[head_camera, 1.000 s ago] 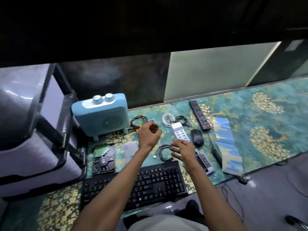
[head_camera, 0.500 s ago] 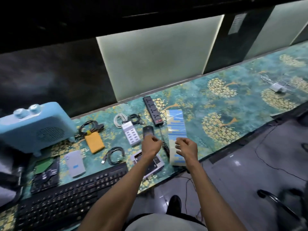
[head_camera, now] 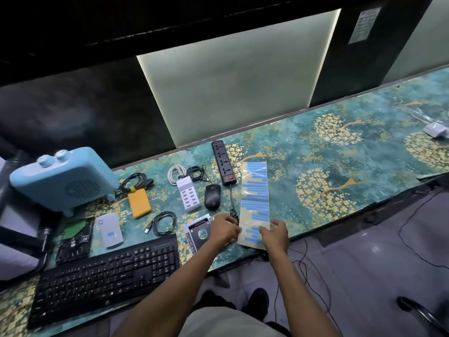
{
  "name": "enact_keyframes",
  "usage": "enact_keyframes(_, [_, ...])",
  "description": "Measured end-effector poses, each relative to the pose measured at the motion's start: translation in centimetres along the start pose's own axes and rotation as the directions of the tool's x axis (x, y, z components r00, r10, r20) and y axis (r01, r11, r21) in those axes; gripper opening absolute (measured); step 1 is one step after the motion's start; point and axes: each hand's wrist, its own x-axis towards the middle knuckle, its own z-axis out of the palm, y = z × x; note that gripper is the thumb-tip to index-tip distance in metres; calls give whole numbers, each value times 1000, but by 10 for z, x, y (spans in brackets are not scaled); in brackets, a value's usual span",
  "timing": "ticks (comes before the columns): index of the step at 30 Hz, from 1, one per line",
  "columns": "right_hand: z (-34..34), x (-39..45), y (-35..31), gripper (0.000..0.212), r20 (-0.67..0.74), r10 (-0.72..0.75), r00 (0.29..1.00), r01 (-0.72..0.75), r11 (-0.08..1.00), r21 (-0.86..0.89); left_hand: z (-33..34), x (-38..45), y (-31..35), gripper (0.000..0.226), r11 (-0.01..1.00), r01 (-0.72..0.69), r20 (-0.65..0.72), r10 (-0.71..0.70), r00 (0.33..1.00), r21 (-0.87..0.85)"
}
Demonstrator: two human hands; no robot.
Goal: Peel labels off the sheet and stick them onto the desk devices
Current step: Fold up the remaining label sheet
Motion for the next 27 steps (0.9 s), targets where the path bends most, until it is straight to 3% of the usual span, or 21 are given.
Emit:
enact_keyframes(9, [-2, -6, -4, 31, -58, -105, 993, 110, 991, 75, -2, -13, 0, 27, 982, 59, 83, -45, 996, -181])
enact_keyframes(14, [-11, -6, -8, 6, -56, -137, 989, 143, 980, 138, -3, -18, 5, 30, 950, 77, 141, -35, 989, -304])
enact_keyframes(18, [-11, -7, -7, 15, -35, -131, 991, 136, 963, 233, -7, -19, 14, 28, 928, 113, 156, -60, 986, -356])
enact_keyframes(21, [-10, -6, -9, 20, -9, -98, 995, 96, 955, 280, -6, -16, 16, 29, 932, 124, 119, -88, 989, -342])
enact_keyframes(24, [-12, -4, -10, 5, 13, -115, 993, 106, 951, 291, -3, -10, 15, 17, 957, 86, 38, -78, 996, -278])
enact_keyframes(27, [-15, -4, -11, 20, 100, -169, 981, 142, 963, 228, -1, -4, 12, 9, 975, 48, -52, -61, 997, -217])
